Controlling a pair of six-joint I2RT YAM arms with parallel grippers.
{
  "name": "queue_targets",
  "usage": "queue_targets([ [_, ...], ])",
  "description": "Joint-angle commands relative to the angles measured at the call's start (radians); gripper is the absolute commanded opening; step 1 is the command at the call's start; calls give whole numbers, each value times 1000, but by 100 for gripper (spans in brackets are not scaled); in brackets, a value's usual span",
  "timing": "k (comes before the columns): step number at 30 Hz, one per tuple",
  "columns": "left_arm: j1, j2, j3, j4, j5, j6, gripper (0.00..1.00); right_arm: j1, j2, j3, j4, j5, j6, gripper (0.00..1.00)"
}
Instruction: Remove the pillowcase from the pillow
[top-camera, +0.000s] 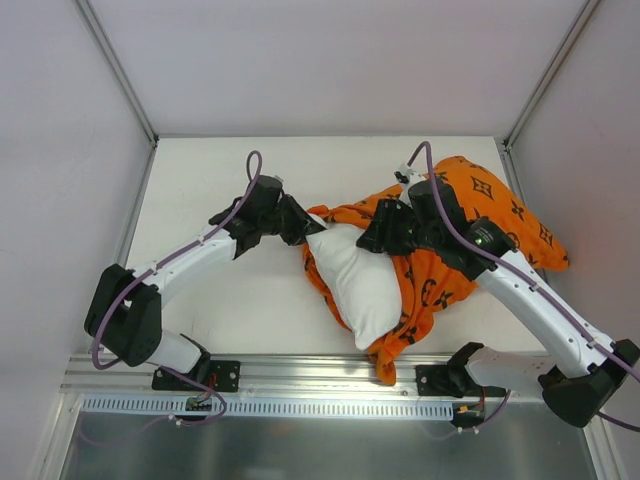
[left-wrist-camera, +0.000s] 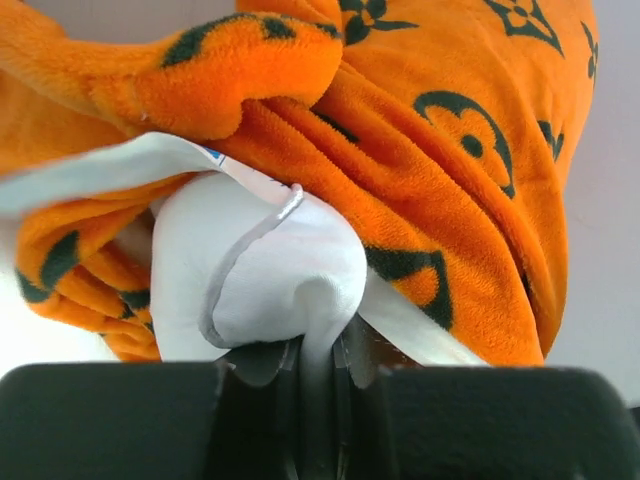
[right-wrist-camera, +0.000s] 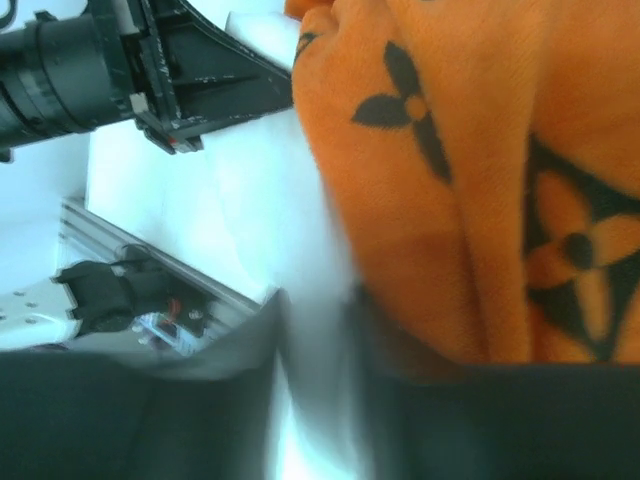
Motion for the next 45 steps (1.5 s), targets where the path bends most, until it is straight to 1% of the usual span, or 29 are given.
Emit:
queue_targets([
  [1, -1, -14, 51, 9, 10, 56, 0, 1, -36, 50, 44, -33, -6, 53],
  [2, -1, -20, 50, -4, 2, 71, 0, 1, -30, 61, 20, -23, -23, 81],
  [3, 0, -33, 50, -20, -7, 84, 0, 4, -23, 85, -6, -7, -60, 86],
  [4, 2, -37, 47, -58, -12, 104, 0, 4, -21, 94, -53, 28, -80, 89],
  [6, 8, -47, 31, -77, 8, 124, 0, 6, -20, 123, -103, 77, -145, 89],
  [7, 8, -47, 28, -82, 28, 137, 0, 9, -18, 133, -117, 91, -167, 87],
  [9, 11, -45, 24, -88, 47, 148, 0, 30, -10, 153, -163, 218, -227, 84],
  [11, 11, -42, 23, -93, 65, 156, 0, 53, 29, 194, -195, 287, -262, 84],
  [12, 11, -41, 25, -94, 73, 156, 0, 59, 49, 211, -221, 325, -279, 85],
  [13, 11, -39, 28, -94, 77, 161, 0, 64, 100, 248, -232, 338, -313, 89],
  [15, 13, -40, 36, -96, 94, 164, 0, 85, 157, 292, -265, 379, -339, 91],
  [17, 10, -50, 39, -96, 97, 168, 0, 108, 241, 355, -273, 381, -383, 94],
  [22, 11, -77, 34, -100, 96, 168, 0, 148, 387, 462, -258, 352, -431, 99],
  [23, 10, -85, 34, -102, 99, 168, 0, 165, 445, 508, -262, 347, -448, 99],
  [25, 9, -91, 33, -102, 100, 170, 0, 182, 503, 553, -281, 352, -465, 100],
  [26, 9, -100, 27, -103, 97, 165, 0, 194, 558, 591, -290, 372, -470, 97],
  [30, 11, -122, 11, -105, 88, 147, 0, 193, 657, 641, -307, 395, -439, 97],
  [31, 11, -128, 7, -103, 87, 145, 0, 191, 668, 639, -307, 393, -434, 99],
  [32, 10, -137, 5, -105, 85, 145, 0, 187, 677, 638, -306, 392, -428, 96],
  [33, 11, -143, -1, -105, 82, 145, 0, 184, 686, 625, -305, 389, -418, 90],
  [35, 11, -162, -7, -109, 65, 142, 0, 167, 686, 602, -296, 387, -404, 81],
  [36, 13, -168, -12, -111, 59, 148, 0, 158, 680, 589, -281, 384, -390, 71],
  [38, 14, -179, -12, -119, 56, 151, 0, 126, 652, 532, -260, 382, -375, 58],
  [39, 13, -180, -10, -120, 57, 154, 0, 115, 642, 515, -238, 372, -368, 43],
  [41, 14, -182, -10, -120, 62, 156, 0, 73, 610, 463, -208, 344, -362, 28],
  [42, 14, -183, -12, -120, 64, 156, 0, 60, 600, 451, -204, 340, -362, 16],
  [44, 16, -195, -13, -123, 62, 156, 0, 14, 574, 424, -198, 349, -362, 3],
  [45, 19, -201, -15, -129, 62, 153, 0, -5, 563, 418, -198, 356, -361, 1],
])
